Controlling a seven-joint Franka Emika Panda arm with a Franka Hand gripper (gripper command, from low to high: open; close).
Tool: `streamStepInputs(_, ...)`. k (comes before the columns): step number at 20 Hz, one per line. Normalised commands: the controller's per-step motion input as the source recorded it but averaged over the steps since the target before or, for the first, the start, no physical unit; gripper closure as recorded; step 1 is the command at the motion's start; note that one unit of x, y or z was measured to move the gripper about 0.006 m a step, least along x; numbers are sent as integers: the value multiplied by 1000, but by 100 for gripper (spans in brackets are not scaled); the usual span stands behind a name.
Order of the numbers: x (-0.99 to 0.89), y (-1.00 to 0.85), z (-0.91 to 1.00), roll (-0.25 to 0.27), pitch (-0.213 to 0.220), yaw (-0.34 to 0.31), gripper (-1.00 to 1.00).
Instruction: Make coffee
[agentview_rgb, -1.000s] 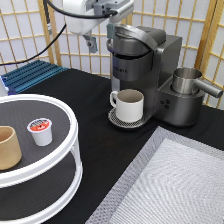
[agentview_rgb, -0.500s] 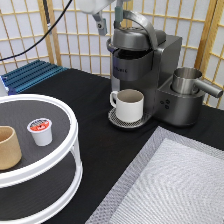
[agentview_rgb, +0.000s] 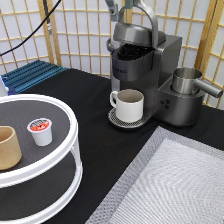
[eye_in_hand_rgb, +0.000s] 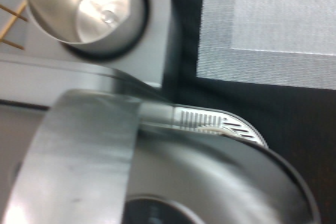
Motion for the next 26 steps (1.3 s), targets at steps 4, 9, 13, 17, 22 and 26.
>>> streamStepInputs(4, 571, 684, 429, -118, 115, -19, -100)
streamStepInputs(9, 523, 602, 307, -120, 94, -27, -100)
streamStepInputs(13, 414, 495, 321, -100, 81, -31, -100)
streamStepInputs(17, 288, 309, 388, -80, 68, -48, -100)
streamStepInputs(22, -47, -428, 647, 56, 15, -54, -100)
streamStepInputs(26, -218, -839, 246, 165, 0, -5, -100)
